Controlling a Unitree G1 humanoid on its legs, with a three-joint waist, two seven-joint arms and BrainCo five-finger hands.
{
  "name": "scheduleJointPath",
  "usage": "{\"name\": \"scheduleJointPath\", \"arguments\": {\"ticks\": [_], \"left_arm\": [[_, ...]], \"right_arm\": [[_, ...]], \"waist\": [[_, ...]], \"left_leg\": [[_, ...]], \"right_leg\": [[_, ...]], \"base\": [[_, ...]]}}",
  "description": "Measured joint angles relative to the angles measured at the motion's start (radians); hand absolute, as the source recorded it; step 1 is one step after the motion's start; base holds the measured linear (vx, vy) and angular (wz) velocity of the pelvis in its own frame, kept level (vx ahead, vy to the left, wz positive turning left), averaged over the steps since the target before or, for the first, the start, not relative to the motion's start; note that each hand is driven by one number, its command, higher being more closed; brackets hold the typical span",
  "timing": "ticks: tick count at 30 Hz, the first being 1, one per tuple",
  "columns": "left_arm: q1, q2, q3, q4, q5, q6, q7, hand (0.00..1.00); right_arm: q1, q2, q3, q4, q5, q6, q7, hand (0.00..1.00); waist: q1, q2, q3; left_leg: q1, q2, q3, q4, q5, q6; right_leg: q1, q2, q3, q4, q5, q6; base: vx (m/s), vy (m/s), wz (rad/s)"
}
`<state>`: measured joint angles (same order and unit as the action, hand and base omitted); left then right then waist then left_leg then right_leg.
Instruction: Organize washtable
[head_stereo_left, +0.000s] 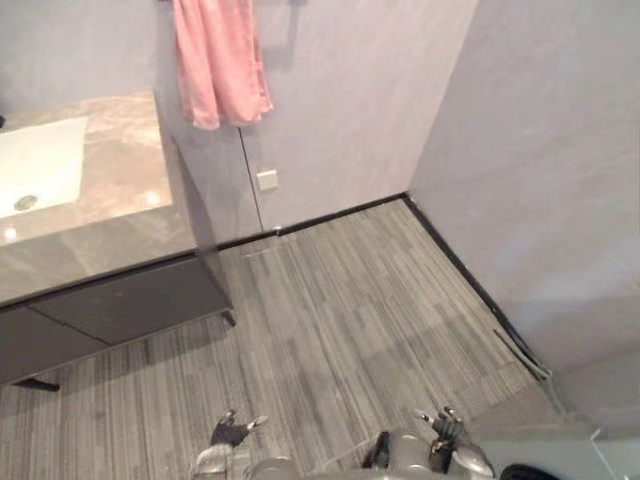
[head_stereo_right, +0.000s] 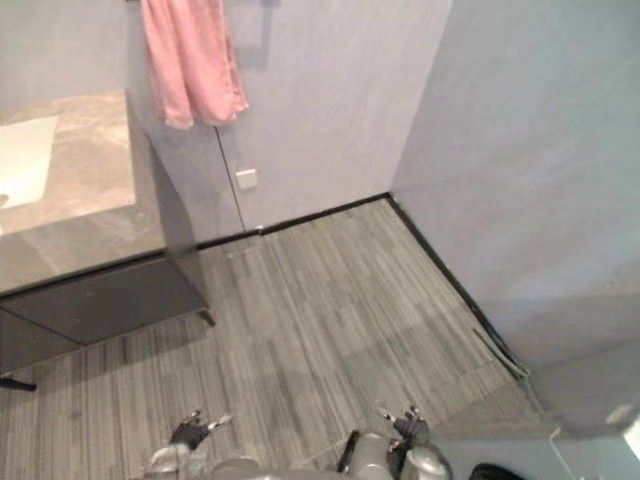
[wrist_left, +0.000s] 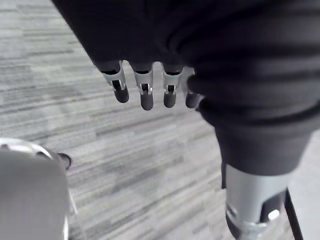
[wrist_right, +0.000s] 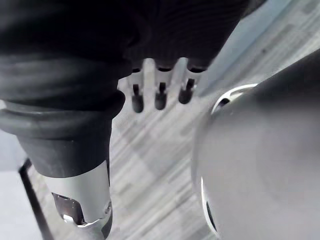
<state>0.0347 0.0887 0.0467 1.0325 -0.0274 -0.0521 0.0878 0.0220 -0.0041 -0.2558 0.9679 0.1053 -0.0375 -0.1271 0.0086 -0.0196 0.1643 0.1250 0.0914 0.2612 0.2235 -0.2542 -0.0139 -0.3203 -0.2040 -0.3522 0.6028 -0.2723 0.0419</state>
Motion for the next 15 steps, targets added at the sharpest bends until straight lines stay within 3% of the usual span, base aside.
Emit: {"name": "scheduleJointPath", "arguments": {"ticks": [1,2,3,4,6,7,8,10,12,14,15], "left_arm": [[-0.008,-0.005,-0.02,0.002,0.0,0.0,-0.001,0.0],[-0.007,-0.005,-0.02,0.002,0.004,0.0,-0.002,0.0],[-0.017,-0.017,-0.02,0.025,0.003,-0.001,0.002,0.0],[-0.02,-0.027,-0.019,0.036,0.003,-0.003,0.0,0.0],[-0.031,-0.049,-0.016,0.038,0.008,-0.003,0.0,0.0],[-0.039,-0.066,-0.002,0.035,0.013,-0.003,-0.001,0.0],[-0.04,-0.069,0.001,0.034,0.013,-0.003,-0.002,0.0],[-0.039,-0.073,0.019,-0.011,0.013,-0.005,-0.002,0.0],[-0.039,-0.072,0.037,-0.026,0.012,-0.01,-0.001,0.0],[-0.038,-0.075,0.039,-0.046,0.011,-0.014,-0.001,0.0],[-0.036,-0.074,0.044,-0.052,0.007,-0.024,-0.001,0.0]], "right_arm": [[0.0,-0.005,0.001,0.004,0.0,0.0,0.0,0.0],[0.002,-0.005,0.001,0.006,0.0,0.0,-0.001,0.0],[0.002,-0.029,0.001,0.031,-0.004,-0.001,0.0,0.0],[0.0,-0.048,0.0,0.035,-0.003,-0.003,-0.002,0.0],[-0.008,-0.063,-0.002,0.036,-0.008,-0.003,-0.001,0.0],[-0.004,-0.067,-0.003,0.036,-0.008,-0.001,-0.002,0.0],[-0.002,-0.066,-0.001,0.036,-0.009,-0.001,-0.002,0.0],[0.012,-0.054,0.008,0.027,-0.009,-0.001,-0.003,0.0],[0.008,-0.036,0.027,0.026,-0.008,-0.002,-0.003,0.0],[0.01,-0.029,0.023,0.026,-0.007,-0.002,-0.002,0.0],[0.008,-0.028,0.02,0.028,-0.007,-0.002,-0.003,0.0]], "waist": [[-0.003,-0.007,-0.001],[-0.004,-0.012,-0.003],[-0.012,0.009,0.004],[-0.013,0.044,-0.004],[-0.028,0.067,0.006],[-0.03,0.07,0.018],[-0.031,0.068,0.022],[-0.016,0.058,0.036],[-0.011,0.044,0.041],[0.003,0.045,0.042],[0.009,0.045,0.043]], "left_leg": [[0.041,-0.003,0.001,-0.016,-0.006,-0.034],[0.049,-0.006,0.001,-0.017,-0.01,-0.041],[0.088,0.01,-0.02,-0.021,-0.03,-0.074],[0.098,0.034,-0.021,-0.021,-0.01,-0.102],[0.083,0.054,-0.048,0.04,0.012,-0.125],[0.005,0.086,-0.1,0.252,0.033,-0.137],[-0.018,0.093,-0.114,0.313,0.048,-0.136],[-0.186,0.171,-0.14,0.696,0.073,-0.133],[-0.276,0.184,-0.104,0.758,0.057,-0.106],[-0.332,0.178,-0.062,0.708,0.043,-0.084],[-0.365,0.141,-0.024,0.528,0.036,-0.071]], "right_leg": [[-0.011,0.026,-0.001,-0.171,0.146,-0.045],[-0.008,0.029,0.002,-0.201,0.188,-0.055],[0.008,0.048,0.009,-0.195,0.273,-0.093],[0.011,0.075,0.009,-0.182,0.241,-0.1],[0.029,0.093,0.008,-0.177,0.186,-0.101],[0.073,0.103,-0.007,-0.184,0.151,-0.101],[0.087,0.104,-0.009,-0.187,0.143,-0.102],[0.199,0.134,-0.027,-0.219,0.1,-0.111],[0.264,0.137,-0.028,-0.239,0.061,-0.114],[0.296,0.136,-0.028,-0.27,0.055,-0.101],[0.335,0.13,-0.028,-0.309,0.049,-0.077]], "base": [[0.43,-0.171,-0.09],[0.47,-0.192,-0.13],[0.44,-0.178,-0.22],[0.42,-0.18,-0.22],[0.41,-0.233,-0.1],[0.36,-0.219,0.11],[0.36,-0.226,0.29],[0.3,-0.154,0.13],[0.26,-0.078,0.05],[0.24,-0.017,0.05],[0.26,0.053,-0.02]]}}
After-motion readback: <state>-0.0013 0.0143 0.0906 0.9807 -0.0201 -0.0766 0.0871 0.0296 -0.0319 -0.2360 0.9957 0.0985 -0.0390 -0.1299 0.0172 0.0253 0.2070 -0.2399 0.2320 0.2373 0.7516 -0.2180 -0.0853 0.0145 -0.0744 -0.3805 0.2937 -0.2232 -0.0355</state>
